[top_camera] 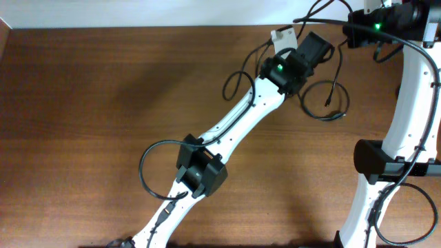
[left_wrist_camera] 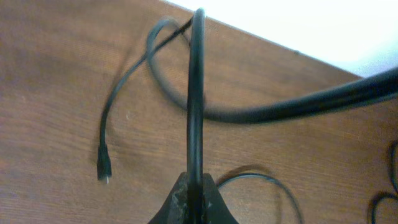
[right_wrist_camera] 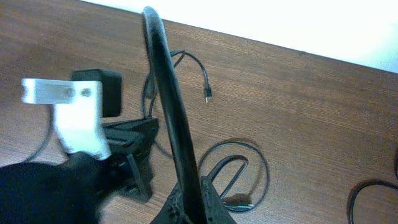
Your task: Untangle cables
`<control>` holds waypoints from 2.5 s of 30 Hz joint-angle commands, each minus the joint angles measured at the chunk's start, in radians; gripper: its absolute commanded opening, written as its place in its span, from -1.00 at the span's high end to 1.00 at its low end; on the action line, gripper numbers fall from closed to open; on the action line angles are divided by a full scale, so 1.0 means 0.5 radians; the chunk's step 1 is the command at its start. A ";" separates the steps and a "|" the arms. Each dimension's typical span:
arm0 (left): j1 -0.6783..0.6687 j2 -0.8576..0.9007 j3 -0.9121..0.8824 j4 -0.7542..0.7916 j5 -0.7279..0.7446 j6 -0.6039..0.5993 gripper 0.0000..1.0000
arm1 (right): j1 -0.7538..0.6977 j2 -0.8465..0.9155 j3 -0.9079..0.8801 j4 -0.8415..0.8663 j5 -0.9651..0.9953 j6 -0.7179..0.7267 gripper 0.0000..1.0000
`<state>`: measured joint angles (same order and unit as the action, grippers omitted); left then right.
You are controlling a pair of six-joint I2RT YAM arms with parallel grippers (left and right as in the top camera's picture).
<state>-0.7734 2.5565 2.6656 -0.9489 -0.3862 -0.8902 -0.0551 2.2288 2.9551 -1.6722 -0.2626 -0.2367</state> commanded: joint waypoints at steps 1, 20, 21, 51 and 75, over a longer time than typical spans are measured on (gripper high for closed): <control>0.068 -0.280 0.460 -0.352 -0.089 0.462 1.00 | 0.003 0.011 0.012 0.021 0.015 -0.040 0.92; 0.848 -0.820 0.713 -1.478 -0.373 0.723 1.00 | -1.005 0.266 0.013 0.854 0.370 0.753 0.93; 0.849 -0.820 0.713 -1.478 -0.374 0.724 1.00 | -1.019 0.266 0.013 0.868 0.371 0.723 0.93; 0.882 -0.820 0.600 -1.478 -0.351 0.738 1.00 | -0.903 0.616 0.013 0.809 0.529 0.790 0.92; 0.882 -0.820 0.600 -1.478 -0.306 0.738 1.00 | -0.715 1.057 -0.007 0.861 0.436 0.565 0.93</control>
<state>-0.3397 2.1674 2.9681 -1.6875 -0.5350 -0.5377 -0.4129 2.7373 2.9547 -1.2446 -0.0269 0.0303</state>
